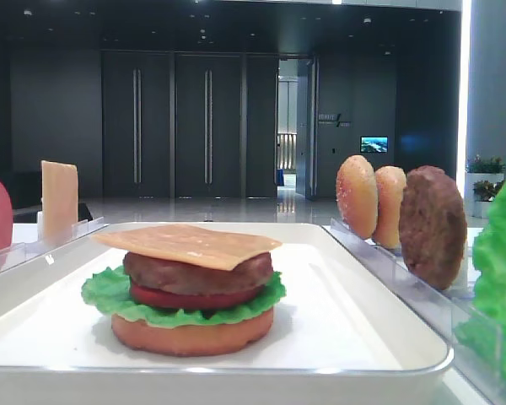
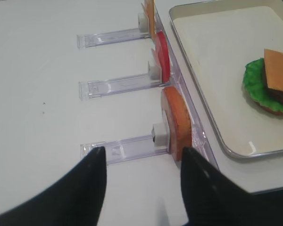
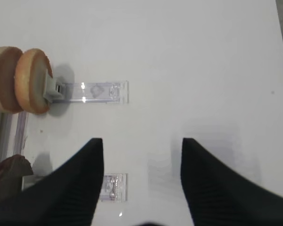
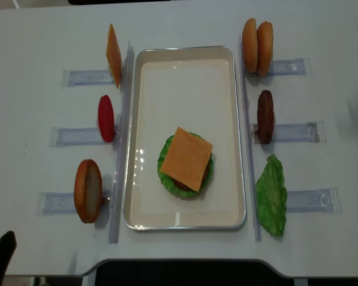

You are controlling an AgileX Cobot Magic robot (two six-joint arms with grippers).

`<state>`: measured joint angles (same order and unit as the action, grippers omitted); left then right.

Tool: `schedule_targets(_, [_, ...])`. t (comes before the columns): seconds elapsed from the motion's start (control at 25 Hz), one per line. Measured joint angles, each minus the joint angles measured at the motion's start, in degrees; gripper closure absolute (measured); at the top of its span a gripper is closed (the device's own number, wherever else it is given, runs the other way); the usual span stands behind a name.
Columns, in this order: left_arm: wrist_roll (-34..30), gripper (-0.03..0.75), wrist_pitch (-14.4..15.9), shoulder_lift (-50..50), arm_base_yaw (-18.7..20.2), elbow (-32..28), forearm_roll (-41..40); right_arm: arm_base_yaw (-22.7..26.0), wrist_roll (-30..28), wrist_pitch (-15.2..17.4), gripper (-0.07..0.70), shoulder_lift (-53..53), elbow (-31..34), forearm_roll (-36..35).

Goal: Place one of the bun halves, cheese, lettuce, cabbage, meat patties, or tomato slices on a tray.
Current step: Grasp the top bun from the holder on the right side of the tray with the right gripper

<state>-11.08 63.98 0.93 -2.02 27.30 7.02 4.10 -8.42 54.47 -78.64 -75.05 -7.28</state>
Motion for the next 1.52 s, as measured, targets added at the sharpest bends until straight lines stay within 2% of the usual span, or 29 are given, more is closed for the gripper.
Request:
schedule_targets(0.52, [0.0,0.325,0.0,0.0,0.0,0.0,0.0,0.0,-0.07,-0.54,0.282,-11.7,-14.55,0.0])
schedule_targets(1.24, [0.0,0.345,-0.05,0.0,0.0,0.0,0.0,0.0,-1.5,-2.03,0.282,-13.26,-16.03,0.0])
schedule_targets(1.52, [0.0,0.346,-0.05,0.0,0.0,0.0,0.0,0.0,-1.26,1.02,0.283,-16.34,-18.53,0.0])
